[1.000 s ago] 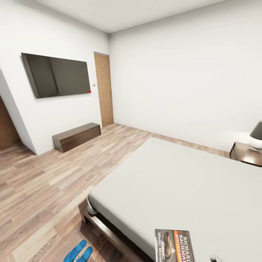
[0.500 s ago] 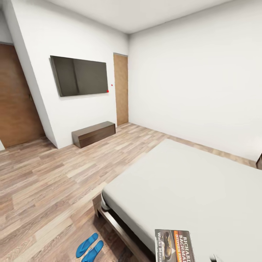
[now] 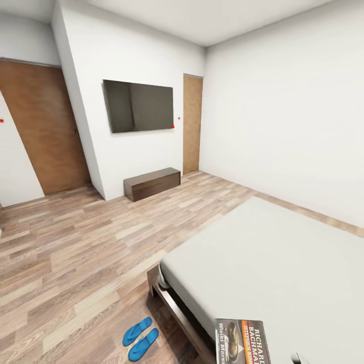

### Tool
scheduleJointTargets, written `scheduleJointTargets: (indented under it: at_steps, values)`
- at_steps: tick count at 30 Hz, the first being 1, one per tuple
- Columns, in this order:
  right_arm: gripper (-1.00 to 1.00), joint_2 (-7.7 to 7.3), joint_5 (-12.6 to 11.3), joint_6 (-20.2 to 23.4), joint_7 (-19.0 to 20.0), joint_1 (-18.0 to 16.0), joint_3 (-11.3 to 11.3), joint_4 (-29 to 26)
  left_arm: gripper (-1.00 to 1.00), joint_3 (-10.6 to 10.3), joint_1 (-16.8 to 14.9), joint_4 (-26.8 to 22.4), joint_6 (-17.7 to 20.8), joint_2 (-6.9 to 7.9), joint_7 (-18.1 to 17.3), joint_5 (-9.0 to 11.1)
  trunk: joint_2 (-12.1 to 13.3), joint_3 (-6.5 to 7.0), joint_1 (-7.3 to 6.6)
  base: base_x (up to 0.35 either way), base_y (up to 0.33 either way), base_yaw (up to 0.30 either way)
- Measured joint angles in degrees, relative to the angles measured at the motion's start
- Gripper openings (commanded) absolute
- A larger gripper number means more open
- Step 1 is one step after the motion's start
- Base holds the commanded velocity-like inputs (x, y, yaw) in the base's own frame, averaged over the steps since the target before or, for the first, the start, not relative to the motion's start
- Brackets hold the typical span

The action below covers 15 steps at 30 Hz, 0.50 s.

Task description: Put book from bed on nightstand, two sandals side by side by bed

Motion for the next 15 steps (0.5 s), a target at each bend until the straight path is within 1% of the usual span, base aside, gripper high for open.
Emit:
scheduleJointTargets:
  at_steps: [15]
  values:
    - [-1.00, 0.00, 0.0, 0.0, 0.0, 0.0, 0.0, 0.0, 1.00, 0.1, 0.0, 0.0, 0.0, -0.34, 0.0, -0.1, 0.0, 0.00, 0.00, 0.000, 0.000, 0.292]
